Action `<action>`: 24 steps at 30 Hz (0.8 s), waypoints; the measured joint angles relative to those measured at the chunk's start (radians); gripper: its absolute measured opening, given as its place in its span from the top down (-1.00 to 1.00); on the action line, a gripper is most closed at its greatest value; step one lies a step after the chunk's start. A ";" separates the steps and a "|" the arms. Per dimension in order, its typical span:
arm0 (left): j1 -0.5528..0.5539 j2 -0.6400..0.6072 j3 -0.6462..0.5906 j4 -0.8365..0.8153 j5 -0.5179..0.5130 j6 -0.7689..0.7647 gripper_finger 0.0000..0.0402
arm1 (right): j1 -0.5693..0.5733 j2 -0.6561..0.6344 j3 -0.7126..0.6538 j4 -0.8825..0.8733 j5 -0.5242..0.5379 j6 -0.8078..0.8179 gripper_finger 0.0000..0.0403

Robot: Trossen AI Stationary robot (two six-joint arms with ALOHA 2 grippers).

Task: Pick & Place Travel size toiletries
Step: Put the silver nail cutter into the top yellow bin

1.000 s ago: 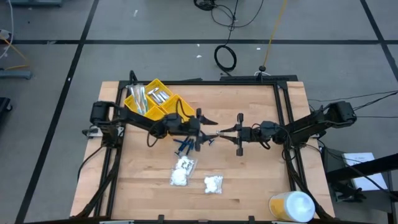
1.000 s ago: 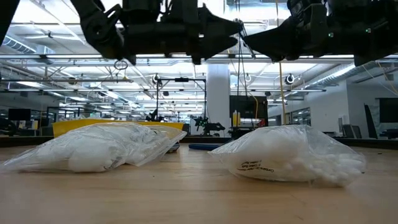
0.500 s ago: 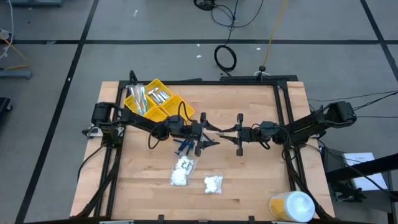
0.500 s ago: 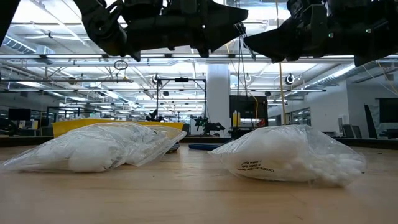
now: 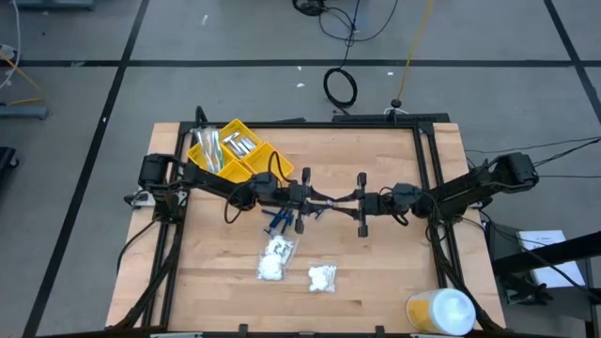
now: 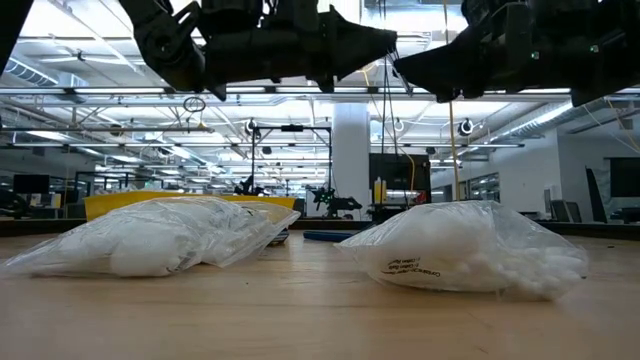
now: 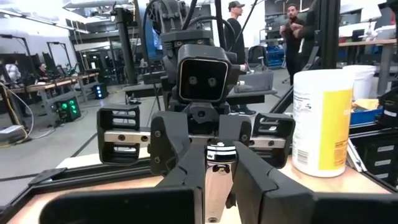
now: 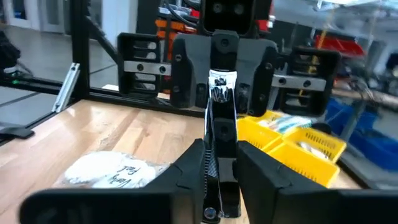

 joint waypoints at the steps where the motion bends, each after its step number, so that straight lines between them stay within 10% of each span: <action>1: 0.000 0.000 0.000 -0.002 -0.004 -0.001 0.83 | 0.001 0.000 0.000 -0.010 0.020 0.014 0.64; 12: 0.030 -0.201 -0.010 -0.367 -0.339 0.047 0.81 | -0.001 0.001 0.001 -0.129 0.132 0.105 -0.47; 24: 0.284 -0.504 -0.467 -0.157 -0.587 -0.129 0.81 | -0.001 0.000 0.001 -0.129 0.130 0.139 -0.53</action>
